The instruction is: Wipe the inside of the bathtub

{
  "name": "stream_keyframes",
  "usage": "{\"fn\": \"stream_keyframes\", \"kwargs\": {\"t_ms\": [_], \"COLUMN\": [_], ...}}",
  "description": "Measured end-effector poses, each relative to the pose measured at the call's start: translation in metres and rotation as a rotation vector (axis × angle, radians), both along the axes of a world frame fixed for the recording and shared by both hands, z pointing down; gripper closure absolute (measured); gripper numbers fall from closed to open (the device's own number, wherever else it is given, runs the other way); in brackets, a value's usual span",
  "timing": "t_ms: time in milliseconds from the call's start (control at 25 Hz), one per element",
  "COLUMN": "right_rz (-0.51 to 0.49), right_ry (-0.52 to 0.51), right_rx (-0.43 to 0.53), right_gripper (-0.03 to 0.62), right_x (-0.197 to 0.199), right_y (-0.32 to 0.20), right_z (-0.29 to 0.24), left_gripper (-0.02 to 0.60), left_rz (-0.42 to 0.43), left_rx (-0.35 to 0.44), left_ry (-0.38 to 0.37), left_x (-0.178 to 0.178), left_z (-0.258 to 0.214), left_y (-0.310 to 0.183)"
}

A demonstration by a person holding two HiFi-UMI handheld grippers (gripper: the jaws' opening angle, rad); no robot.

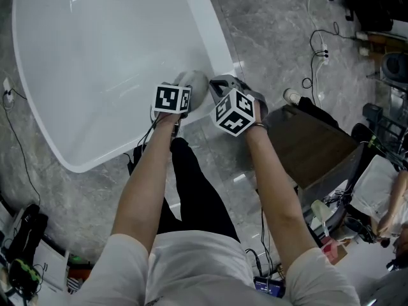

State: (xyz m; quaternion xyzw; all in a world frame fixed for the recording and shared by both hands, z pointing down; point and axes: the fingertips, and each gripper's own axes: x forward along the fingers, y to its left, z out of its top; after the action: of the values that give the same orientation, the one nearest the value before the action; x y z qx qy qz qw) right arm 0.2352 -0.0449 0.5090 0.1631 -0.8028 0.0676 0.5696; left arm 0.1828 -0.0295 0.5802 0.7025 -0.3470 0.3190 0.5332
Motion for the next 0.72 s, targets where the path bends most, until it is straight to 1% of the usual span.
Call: {"fn": "stream_keyframes", "kwargs": {"t_ms": [240,360,520,720], "right_rz": [-0.027,-0.034,-0.042,-0.061], "right_ry": [-0.019,-0.018,-0.02,-0.022], "right_rx": [0.0,0.002,0.002,-0.009], "right_gripper": [0.577,0.577,0.577,0.577], "right_x": [-0.018,-0.022,-0.026,-0.036], "right_y": [0.0,-0.002,-0.002,-0.003], "right_z": [0.01,0.013,0.015,0.021], "left_gripper": [0.486,0.486,0.486,0.486], "left_rz": [-0.002,-0.006,0.034,0.069], "left_rx": [-0.002,-0.034,-0.042,-0.021], "left_ry": [-0.005,0.015,-0.005,-0.003], "left_x": [-0.009,-0.012,-0.017,-0.021], "left_z": [0.024,0.035,0.049,0.062], "left_y": [-0.005,-0.008,-0.01,-0.016]}}
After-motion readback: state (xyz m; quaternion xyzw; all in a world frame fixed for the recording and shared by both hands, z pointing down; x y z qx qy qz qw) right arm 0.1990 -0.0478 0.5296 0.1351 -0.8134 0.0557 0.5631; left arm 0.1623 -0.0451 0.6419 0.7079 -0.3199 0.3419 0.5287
